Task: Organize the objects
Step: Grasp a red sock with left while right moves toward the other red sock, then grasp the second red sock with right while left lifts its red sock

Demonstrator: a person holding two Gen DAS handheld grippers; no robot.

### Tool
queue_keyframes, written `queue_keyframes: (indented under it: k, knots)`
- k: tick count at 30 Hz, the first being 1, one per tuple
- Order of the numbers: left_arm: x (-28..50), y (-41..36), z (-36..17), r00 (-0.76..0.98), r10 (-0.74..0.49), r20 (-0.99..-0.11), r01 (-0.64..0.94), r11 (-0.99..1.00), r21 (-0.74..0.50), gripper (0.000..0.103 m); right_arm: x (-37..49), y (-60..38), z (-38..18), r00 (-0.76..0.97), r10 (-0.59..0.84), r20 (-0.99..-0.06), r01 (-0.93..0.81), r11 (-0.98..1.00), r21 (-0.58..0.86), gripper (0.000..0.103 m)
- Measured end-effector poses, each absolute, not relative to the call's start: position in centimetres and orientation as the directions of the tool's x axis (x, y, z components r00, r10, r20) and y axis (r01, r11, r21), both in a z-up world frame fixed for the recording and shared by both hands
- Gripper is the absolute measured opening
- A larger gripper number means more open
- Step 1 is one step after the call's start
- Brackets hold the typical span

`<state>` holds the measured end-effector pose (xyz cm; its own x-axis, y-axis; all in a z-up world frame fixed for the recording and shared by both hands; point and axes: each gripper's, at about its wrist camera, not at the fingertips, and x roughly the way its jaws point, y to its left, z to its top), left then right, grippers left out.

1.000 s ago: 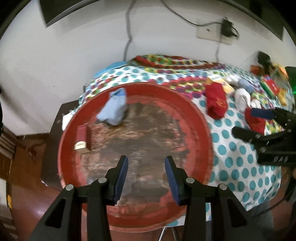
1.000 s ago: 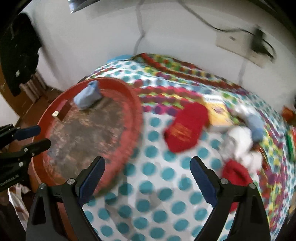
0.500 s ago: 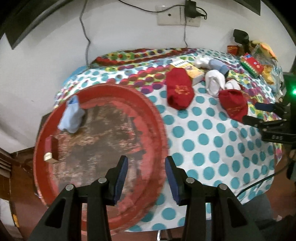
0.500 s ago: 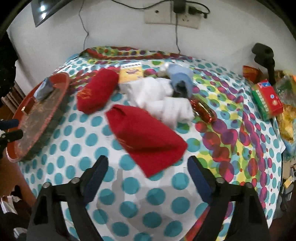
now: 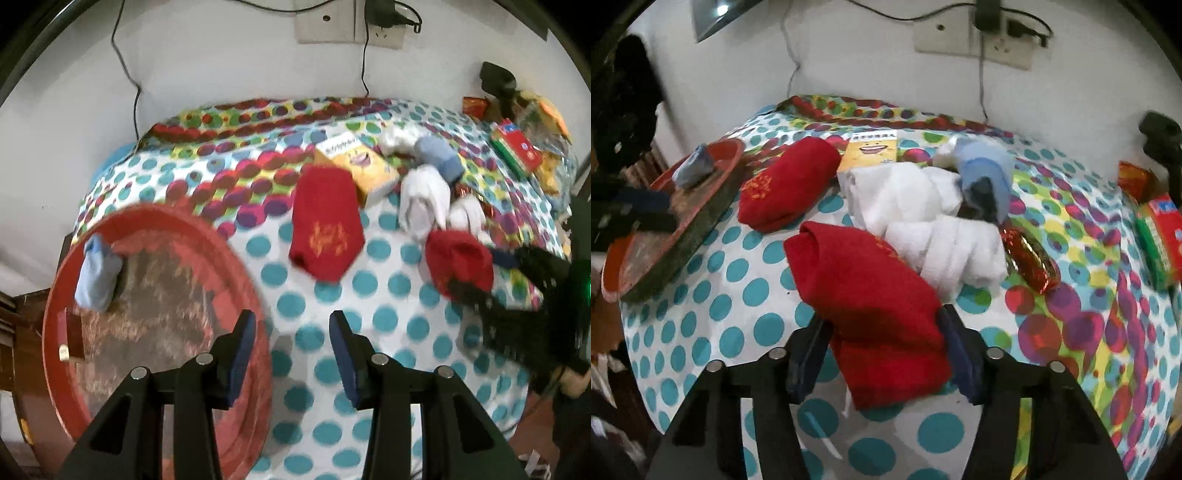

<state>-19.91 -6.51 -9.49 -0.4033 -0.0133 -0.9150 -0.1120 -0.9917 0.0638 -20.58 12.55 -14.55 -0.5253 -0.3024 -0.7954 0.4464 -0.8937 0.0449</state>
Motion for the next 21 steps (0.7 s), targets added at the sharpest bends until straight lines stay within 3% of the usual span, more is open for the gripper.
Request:
queue_keyframes:
  k: [7, 11, 21]
  knots:
    - [-24.7, -4.9, -10.8, -0.399, -0.046, -0.916, -0.102, -0.99, 0.094, 0.042, -21.0, 13.3, -14.9, -0.54, -0.308, -0.783, 0.5, -0.866, -0.004, 0.049]
    - [-26.7, -4.7, -12.1, -0.388, -0.05, -0.92, -0.062, -0.995, 0.081, 0.042, -21.6, 14.1, -15.2, -0.519, -0.342, -0.783, 0.498, -0.866, 0.048, 0.056]
    - [-28.0, -2.8, -14.8, -0.41, 0.008, -0.912, -0.073, -0.997, 0.024, 0.043, -21.5, 13.9, -15.4, -0.522, -0.321, -0.79, 0.496, -0.868, 0.025, 0.065]
